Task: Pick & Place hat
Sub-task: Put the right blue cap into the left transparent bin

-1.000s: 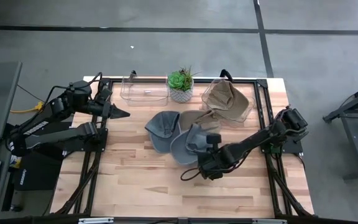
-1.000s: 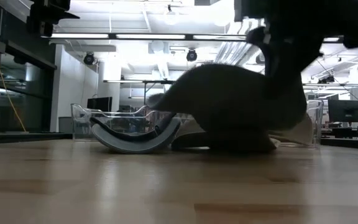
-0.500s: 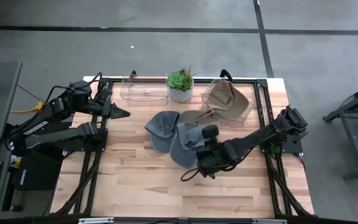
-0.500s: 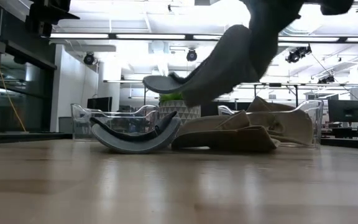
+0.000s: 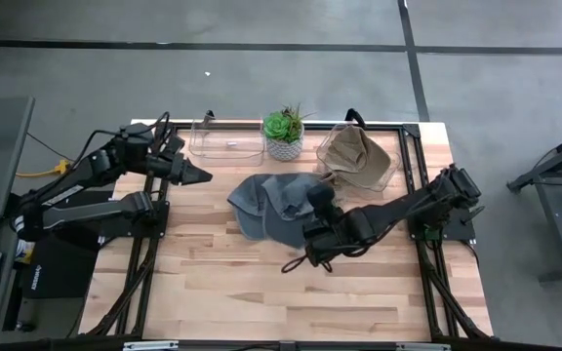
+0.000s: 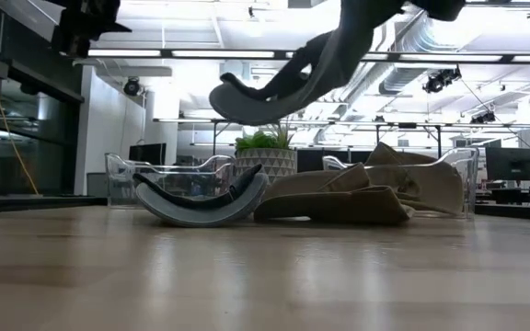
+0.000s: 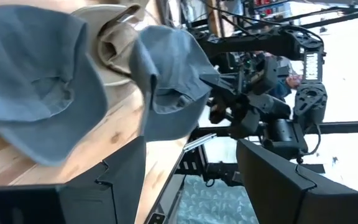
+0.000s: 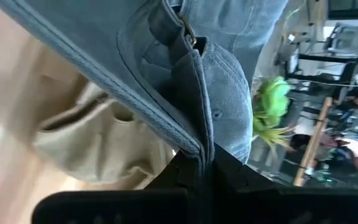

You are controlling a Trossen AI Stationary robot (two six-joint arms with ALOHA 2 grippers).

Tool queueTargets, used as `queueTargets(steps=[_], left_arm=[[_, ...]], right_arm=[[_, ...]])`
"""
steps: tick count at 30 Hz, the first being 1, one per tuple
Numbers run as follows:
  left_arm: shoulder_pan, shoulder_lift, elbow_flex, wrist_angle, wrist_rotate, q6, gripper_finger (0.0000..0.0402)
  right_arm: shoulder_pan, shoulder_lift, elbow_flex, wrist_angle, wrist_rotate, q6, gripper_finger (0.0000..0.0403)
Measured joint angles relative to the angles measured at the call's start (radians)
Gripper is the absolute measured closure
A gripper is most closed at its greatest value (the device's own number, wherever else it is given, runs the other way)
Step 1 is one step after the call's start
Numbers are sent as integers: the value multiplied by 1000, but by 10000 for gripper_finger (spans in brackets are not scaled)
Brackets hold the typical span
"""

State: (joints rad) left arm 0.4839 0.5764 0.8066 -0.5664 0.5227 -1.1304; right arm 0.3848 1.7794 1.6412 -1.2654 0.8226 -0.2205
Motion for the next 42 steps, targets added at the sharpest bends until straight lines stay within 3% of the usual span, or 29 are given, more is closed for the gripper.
queueTargets(steps=[17, 22, 31, 42], left_arm=[[0, 174, 0, 130, -94, 114, 170], [0, 208, 0, 190, -76, 120, 169], [0, 227, 0, 217, 64, 132, 169], [0, 227, 0, 216, 68, 127, 169]], right_arm=[[-65, 0, 94, 299, 61, -433, 398], [-64, 0, 94, 356, 58, -520, 398], [-85, 0, 94, 379, 67, -560, 398], [-106, 0, 94, 483, 61, -669, 398]])
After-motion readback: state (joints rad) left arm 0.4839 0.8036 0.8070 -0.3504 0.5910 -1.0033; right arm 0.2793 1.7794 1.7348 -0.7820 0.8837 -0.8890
